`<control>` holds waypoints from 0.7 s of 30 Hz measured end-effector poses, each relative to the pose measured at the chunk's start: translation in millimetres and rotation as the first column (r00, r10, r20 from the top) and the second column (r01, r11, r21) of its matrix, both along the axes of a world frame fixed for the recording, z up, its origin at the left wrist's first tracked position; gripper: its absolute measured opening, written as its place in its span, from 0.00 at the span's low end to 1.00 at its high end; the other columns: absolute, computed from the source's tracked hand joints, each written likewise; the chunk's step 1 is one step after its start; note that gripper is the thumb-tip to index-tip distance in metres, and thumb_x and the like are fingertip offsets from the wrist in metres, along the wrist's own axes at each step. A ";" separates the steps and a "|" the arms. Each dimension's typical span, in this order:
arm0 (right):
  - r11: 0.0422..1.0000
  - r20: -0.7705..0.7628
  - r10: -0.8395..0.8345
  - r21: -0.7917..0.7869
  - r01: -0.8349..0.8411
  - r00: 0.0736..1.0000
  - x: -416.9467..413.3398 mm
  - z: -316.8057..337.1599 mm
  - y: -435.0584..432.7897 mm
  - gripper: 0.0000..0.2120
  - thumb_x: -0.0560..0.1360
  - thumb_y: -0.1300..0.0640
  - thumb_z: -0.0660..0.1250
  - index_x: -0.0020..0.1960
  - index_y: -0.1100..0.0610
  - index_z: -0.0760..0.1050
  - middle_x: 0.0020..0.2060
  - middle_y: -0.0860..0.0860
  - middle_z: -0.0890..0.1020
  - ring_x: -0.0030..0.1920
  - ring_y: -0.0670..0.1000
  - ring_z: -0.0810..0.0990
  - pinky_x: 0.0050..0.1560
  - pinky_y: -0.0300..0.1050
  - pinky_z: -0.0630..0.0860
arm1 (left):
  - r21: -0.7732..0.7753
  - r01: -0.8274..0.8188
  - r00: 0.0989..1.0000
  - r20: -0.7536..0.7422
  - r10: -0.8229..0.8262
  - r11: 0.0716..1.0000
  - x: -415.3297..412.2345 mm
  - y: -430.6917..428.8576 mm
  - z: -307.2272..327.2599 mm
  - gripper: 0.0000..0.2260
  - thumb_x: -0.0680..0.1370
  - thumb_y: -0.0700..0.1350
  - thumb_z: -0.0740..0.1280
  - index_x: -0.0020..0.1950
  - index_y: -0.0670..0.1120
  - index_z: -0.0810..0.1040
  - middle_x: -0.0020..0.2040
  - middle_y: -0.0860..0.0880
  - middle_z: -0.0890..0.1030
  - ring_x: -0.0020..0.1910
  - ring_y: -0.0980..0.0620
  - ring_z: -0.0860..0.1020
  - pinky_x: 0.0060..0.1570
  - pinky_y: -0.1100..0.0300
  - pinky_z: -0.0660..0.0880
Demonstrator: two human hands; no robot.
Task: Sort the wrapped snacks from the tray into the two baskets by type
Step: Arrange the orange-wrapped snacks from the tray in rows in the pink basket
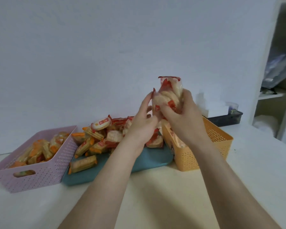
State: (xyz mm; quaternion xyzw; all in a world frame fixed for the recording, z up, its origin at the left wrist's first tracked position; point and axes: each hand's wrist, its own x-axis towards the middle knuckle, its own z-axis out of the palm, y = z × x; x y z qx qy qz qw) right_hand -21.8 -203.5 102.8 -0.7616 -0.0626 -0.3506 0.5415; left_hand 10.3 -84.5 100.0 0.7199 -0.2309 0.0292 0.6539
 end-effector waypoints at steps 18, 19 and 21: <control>0.905 -0.302 0.192 -0.315 -0.288 0.934 2.9 -61.1 92.6 0.15 0.73 0.59 0.66 0.59 0.54 0.78 0.53 0.48 0.82 0.52 0.49 0.79 0.57 0.43 0.74 | 0.548 -0.800 0.593 0.663 0.456 0.245 -12.7 169.8 -50.8 0.15 0.71 0.44 0.69 0.57 0.47 0.79 0.54 0.45 0.79 0.57 0.41 0.75 0.57 0.47 0.71; 0.897 -0.335 0.236 -0.287 -0.337 0.912 2.8 -63.3 103.1 0.15 0.74 0.59 0.66 0.60 0.54 0.78 0.53 0.48 0.82 0.52 0.48 0.79 0.57 0.43 0.74 | 0.570 -0.805 0.573 0.677 0.461 0.163 -11.2 189.3 -54.9 0.17 0.70 0.45 0.71 0.58 0.45 0.78 0.56 0.42 0.78 0.59 0.38 0.73 0.57 0.45 0.70; 0.875 -0.394 0.333 -0.208 -0.437 0.856 4.5 -70.0 133.8 0.15 0.75 0.59 0.67 0.61 0.54 0.77 0.53 0.48 0.81 0.52 0.49 0.80 0.56 0.42 0.75 | 0.658 -0.752 0.581 0.635 0.508 0.037 -17.9 231.7 -63.3 0.24 0.70 0.49 0.72 0.64 0.42 0.73 0.61 0.38 0.75 0.62 0.36 0.71 0.59 0.43 0.68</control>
